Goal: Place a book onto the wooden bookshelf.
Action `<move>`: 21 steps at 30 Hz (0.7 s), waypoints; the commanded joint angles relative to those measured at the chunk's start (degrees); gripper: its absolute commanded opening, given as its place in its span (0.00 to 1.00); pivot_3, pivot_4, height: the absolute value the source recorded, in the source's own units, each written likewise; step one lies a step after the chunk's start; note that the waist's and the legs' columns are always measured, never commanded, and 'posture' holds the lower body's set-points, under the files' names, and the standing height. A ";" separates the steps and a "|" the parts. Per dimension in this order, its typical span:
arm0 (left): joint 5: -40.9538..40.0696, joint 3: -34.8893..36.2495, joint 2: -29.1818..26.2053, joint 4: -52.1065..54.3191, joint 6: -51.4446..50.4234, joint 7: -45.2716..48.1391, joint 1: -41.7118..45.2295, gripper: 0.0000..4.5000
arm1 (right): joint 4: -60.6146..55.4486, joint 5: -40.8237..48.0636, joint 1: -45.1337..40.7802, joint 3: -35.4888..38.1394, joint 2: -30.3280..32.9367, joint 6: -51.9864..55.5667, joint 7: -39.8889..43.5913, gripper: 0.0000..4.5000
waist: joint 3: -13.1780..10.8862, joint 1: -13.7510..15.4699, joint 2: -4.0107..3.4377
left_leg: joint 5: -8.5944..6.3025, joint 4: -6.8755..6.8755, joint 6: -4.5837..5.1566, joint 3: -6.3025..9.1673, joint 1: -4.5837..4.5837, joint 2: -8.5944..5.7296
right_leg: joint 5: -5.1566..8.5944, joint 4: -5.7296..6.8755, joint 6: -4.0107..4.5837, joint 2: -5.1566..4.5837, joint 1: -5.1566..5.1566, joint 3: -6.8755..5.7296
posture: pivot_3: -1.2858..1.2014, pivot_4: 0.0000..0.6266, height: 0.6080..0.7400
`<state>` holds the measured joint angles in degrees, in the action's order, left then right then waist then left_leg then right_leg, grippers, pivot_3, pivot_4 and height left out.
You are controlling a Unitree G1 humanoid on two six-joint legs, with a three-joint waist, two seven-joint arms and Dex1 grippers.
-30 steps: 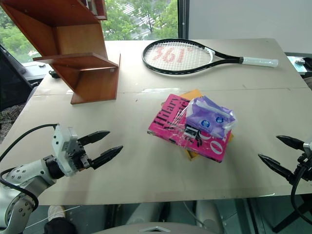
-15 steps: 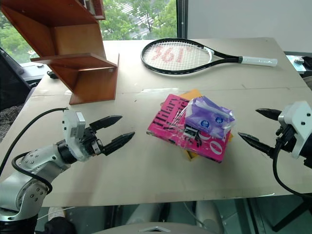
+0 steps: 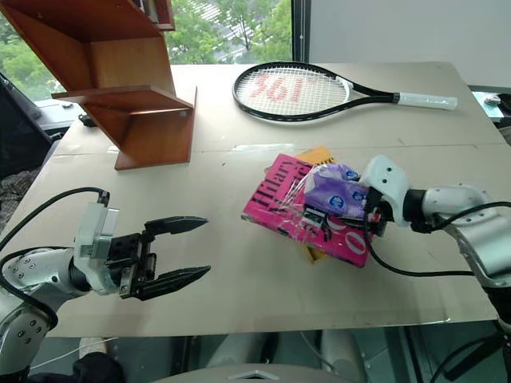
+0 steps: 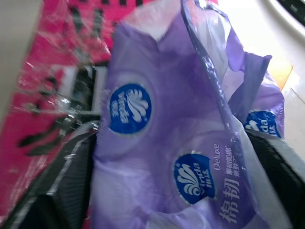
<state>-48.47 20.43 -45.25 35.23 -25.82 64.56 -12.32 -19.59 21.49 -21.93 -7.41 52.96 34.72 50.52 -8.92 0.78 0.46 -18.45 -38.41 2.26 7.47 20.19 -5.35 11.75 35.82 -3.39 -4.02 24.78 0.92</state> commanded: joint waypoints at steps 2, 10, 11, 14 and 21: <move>-0.91 1.32 0.48 3.02 1.40 -0.64 -1.13 1.00 | 2.05 -2.37 -0.37 -1.66 -0.72 0.17 1.26 0.52 | 0.04 0.01 0.01 | 0.00 0.00 0.00 0.01 0.00 0.00 | 0.00 0.00 0.00 0.00 -0.01 0.01 | 0.52 0.24 1.00; -0.94 -0.25 1.69 4.05 2.12 -2.59 -0.45 1.00 | 1.28 6.20 -0.21 14.00 -1.82 7.95 -2.12 0.00 | 0.01 0.18 -0.03 | 0.00 -0.03 0.00 0.05 -0.02 0.00 | -0.01 0.04 0.01 0.00 -0.06 0.05 | 0.52 0.24 1.00; -1.15 -0.62 1.91 4.26 2.05 -3.04 0.01 1.00 | 2.02 6.18 0.59 16.88 -1.19 8.87 -3.23 0.00 | 0.01 0.27 -0.03 | 0.00 -0.03 0.01 0.07 0.00 -0.02 | -0.01 0.03 0.01 -0.02 -0.05 0.06 | 0.52 0.24 1.00; -1.32 -1.86 2.49 4.45 1.71 -4.29 1.60 1.00 | 4.59 3.74 3.35 22.70 0.73 9.25 -6.51 0.00 | 0.01 0.36 -0.03 | 0.00 -0.03 0.01 0.09 0.04 -0.04 | -0.01 0.00 0.01 -0.03 -0.03 0.04 | 0.52 0.24 1.00; -1.01 -5.98 3.34 2.78 1.67 -4.79 6.62 1.00 | 18.93 -8.17 3.04 16.05 -1.50 -1.29 -12.78 0.00 | 0.04 -0.55 -0.07 | 0.00 -0.01 0.01 -0.16 -0.08 -0.02 | -0.02 0.10 0.01 0.01 -0.02 0.14 | 0.52 0.24 1.00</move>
<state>-48.74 14.74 -42.01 37.60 -24.69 59.67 -6.37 -2.71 15.78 -17.48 10.52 52.10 36.83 38.60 -8.88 0.23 0.39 -18.45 -38.42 2.27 7.23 20.07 -5.35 11.74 35.94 -3.38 -3.99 24.75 1.11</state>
